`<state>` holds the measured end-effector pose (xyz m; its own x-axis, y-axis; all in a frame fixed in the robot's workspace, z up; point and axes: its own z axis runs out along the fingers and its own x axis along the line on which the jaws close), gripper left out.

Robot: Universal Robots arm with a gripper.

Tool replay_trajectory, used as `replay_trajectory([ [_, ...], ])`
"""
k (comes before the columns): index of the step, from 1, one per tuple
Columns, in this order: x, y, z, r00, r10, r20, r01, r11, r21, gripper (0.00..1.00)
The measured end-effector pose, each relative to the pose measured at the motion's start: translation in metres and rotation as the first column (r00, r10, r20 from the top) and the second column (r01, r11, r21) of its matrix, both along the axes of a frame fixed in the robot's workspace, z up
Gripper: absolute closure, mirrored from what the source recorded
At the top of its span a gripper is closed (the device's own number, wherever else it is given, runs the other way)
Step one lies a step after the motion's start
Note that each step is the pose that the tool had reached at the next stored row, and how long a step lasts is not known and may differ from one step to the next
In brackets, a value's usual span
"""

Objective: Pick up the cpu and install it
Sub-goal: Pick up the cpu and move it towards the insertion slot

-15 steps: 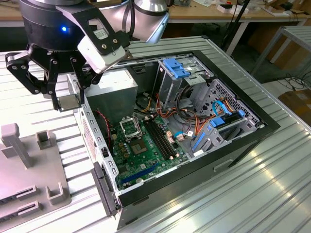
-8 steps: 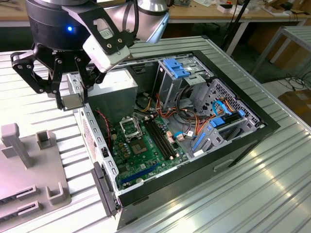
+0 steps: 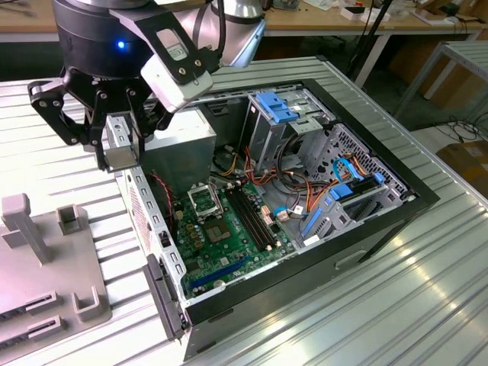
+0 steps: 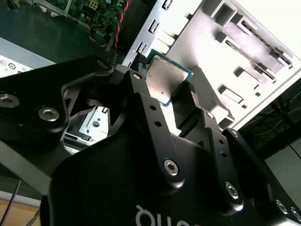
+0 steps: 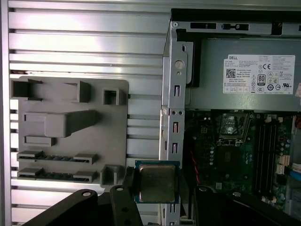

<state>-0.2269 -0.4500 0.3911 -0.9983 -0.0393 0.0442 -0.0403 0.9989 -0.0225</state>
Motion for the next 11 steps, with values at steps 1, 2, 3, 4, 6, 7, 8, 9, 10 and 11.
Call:
replay_trajectory([
  [1,0.0008,0.0000,0.0000,1.0000,0.000,0.0000,0.000,1.0000,0.0000,0.53],
  [2,0.0014,0.0000,0.0000,1.0000,0.000,0.0001,0.000,1.0000,0.0001,0.53],
  [3,0.0021,0.0000,0.0000,1.0000,0.000,0.0000,0.000,1.0000,0.0000,0.53],
  [4,0.0029,0.0000,0.0000,1.0000,0.000,0.0000,0.000,1.0000,0.0001,0.53],
  [6,0.0046,0.0000,0.0000,1.0000,0.000,0.0000,0.000,1.0000,0.0001,0.53],
  [7,0.0053,0.0000,0.0000,1.0000,0.000,0.0000,0.000,1.0000,0.0000,0.53],
  [8,0.0061,0.0000,0.0000,1.0000,0.000,0.0000,0.000,1.0000,0.0000,0.53],
  [9,0.0068,0.0000,0.0000,1.0000,0.000,0.0001,0.000,1.0000,0.0001,0.53],
  [10,0.0076,0.0000,0.0000,1.0000,0.000,0.0000,0.000,1.0000,0.0001,0.53],
  [11,0.0083,0.0000,0.0000,1.0000,0.000,0.0000,0.000,1.0000,0.0001,0.53],
])
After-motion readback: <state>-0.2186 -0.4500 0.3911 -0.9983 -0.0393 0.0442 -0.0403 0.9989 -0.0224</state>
